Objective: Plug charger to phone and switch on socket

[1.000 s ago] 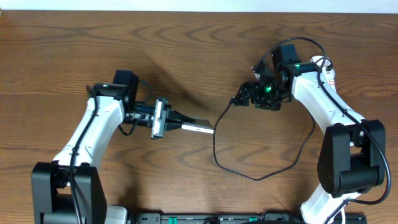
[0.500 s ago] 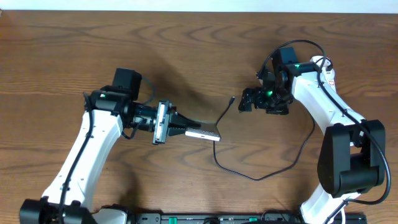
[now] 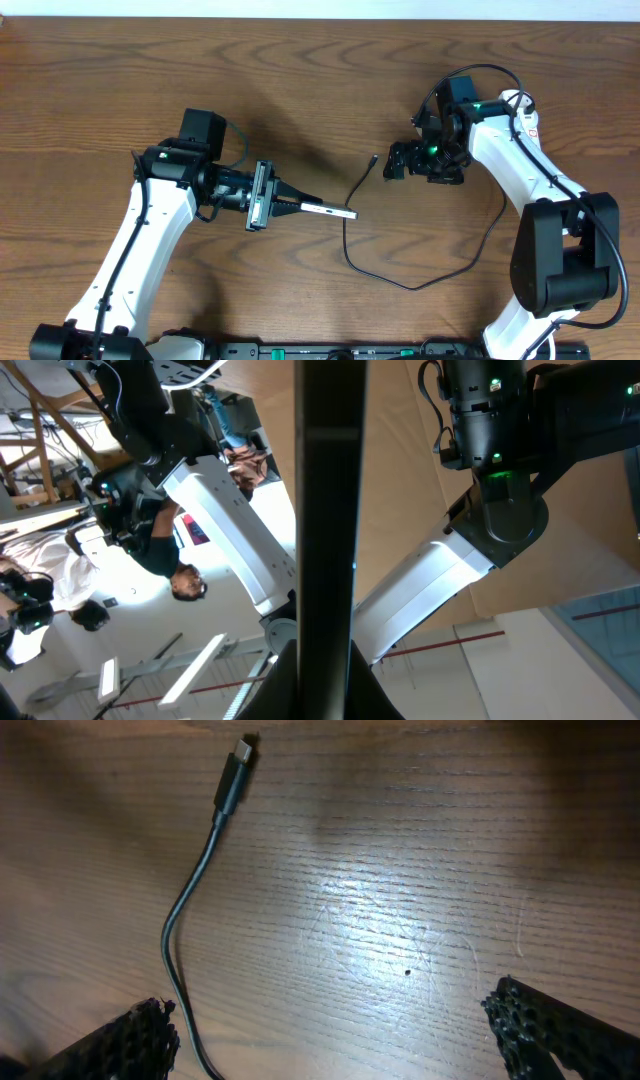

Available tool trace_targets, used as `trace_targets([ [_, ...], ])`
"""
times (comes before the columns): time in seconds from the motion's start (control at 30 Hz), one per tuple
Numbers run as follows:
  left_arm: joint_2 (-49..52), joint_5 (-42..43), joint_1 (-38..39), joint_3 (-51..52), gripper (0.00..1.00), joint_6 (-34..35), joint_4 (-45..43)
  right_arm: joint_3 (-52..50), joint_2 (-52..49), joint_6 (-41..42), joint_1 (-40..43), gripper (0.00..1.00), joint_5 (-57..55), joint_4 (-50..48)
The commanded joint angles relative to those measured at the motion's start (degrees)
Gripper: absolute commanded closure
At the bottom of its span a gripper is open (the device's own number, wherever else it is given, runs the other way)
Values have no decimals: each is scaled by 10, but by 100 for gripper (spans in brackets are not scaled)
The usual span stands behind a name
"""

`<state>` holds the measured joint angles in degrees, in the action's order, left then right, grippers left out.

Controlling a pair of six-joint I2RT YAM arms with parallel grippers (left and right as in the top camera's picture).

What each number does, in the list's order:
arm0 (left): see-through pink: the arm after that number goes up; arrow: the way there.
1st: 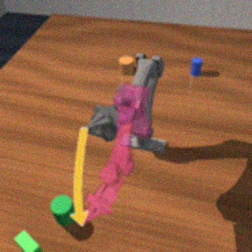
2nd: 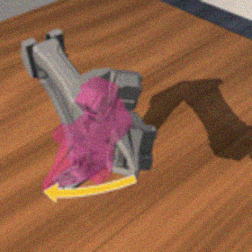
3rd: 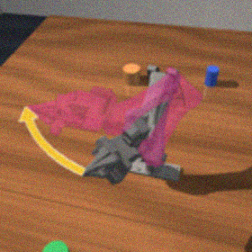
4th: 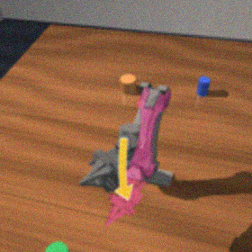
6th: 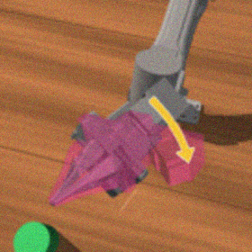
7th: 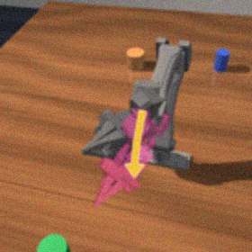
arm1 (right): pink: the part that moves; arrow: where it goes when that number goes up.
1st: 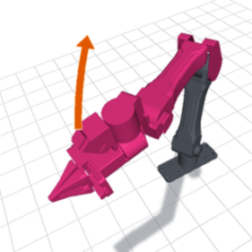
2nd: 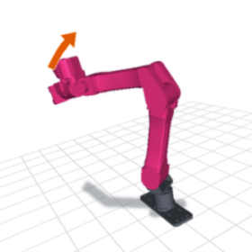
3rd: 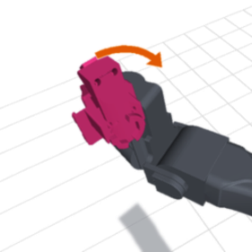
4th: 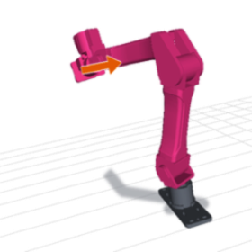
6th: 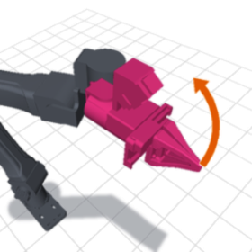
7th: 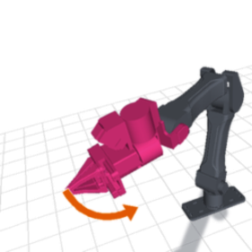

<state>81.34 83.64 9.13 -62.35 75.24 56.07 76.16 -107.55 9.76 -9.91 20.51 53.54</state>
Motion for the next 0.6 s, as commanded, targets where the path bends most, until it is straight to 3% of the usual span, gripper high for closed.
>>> trace_targets([
  [0.0, -9, 23, 1, -19, 93, 12, 0, 1, 3, -6, -3, 1, -5, 0],
  [0.33, -9, 16, 1, -19, 93, 20, 0, 1, 3, -6, -3, 1, -5, 0],
  [0.57, -9, -113, 1, -19, 93, 14, -5, 1, 3, -6, -3, 1, -5, 0],
])
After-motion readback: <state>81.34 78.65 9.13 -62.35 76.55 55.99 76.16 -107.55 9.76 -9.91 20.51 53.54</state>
